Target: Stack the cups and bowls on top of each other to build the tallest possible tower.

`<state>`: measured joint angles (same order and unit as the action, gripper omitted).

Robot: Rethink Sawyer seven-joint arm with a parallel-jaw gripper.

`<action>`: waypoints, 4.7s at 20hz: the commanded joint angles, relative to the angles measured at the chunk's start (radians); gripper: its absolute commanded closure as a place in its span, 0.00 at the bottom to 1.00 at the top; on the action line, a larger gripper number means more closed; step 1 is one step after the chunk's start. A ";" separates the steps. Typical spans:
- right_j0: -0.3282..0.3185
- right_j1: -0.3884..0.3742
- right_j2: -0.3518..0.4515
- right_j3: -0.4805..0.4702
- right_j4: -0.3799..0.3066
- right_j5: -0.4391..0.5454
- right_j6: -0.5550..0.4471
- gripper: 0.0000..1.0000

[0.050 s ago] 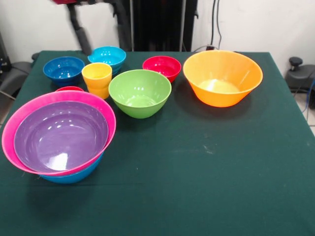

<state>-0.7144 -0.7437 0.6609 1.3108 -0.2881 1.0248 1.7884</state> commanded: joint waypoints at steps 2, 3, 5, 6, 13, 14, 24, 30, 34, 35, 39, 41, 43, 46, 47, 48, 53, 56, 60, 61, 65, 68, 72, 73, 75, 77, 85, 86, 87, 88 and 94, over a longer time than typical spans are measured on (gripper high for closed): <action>0.165 -0.029 -0.126 0.135 -0.035 -0.088 0.253 0.00; 0.181 -0.023 -0.142 0.132 -0.035 -0.097 0.268 0.00; 0.211 -0.011 -0.171 0.127 -0.035 -0.127 0.290 0.00; 0.223 -0.004 -0.182 0.121 -0.036 -0.133 0.298 0.00; 0.289 0.050 -0.254 0.077 -0.065 -0.148 0.320 0.00; 0.289 0.058 -0.256 0.075 -0.063 -0.150 0.315 0.00; 0.284 0.075 -0.269 0.108 -0.032 -0.218 0.294 0.00; 0.292 0.074 -0.285 0.109 -0.016 -0.228 0.288 0.00; 0.300 0.072 -0.298 0.117 -0.009 -0.237 0.295 0.00; 0.303 0.070 -0.302 0.120 -0.008 -0.239 0.299 0.00; 0.308 0.068 -0.310 0.126 0.001 -0.239 0.295 0.00; 0.306 0.073 -0.311 0.122 0.008 -0.237 0.288 0.00; 0.306 0.079 -0.312 0.114 0.010 -0.234 0.277 0.00; 0.301 0.088 -0.310 0.120 0.011 -0.239 0.259 0.00; 0.299 0.091 -0.310 0.123 0.010 -0.243 0.255 0.00; 0.297 0.090 -0.310 0.133 0.012 -0.248 0.254 0.00; 0.294 0.089 -0.312 0.148 0.011 -0.255 0.245 0.00; 0.292 0.096 -0.312 0.158 0.011 -0.270 0.245 0.00; 0.294 0.105 -0.316 0.158 0.007 -0.276 0.243 0.00; 0.292 0.111 -0.313 0.159 0.005 -0.284 0.240 0.00; 0.283 0.142 -0.305 0.157 0.003 -0.310 0.226 0.00; 0.278 0.149 -0.306 0.176 0.001 -0.338 0.231 0.00; 0.265 0.139 -0.306 0.204 0.006 -0.339 0.220 0.00; 0.263 0.129 -0.307 0.211 0.010 -0.331 0.218 0.00; 0.258 0.110 -0.305 0.223 0.021 -0.311 0.210 0.00; 0.256 0.093 -0.305 0.235 0.027 -0.295 0.208 0.00; 0.250 0.007 -0.316 0.320 0.051 -0.259 0.221 0.00; 0.248 0.001 -0.316 0.329 0.051 -0.261 0.221 0.00; 0.244 -0.003 -0.316 0.339 0.053 -0.266 0.221 0.00; 0.242 -0.005 -0.317 0.346 0.052 -0.272 0.222 0.00; 0.234 0.026 -0.307 0.326 0.045 -0.284 0.210 0.00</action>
<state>-0.4668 -0.7513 0.3651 1.5730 -0.2395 0.7172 1.9799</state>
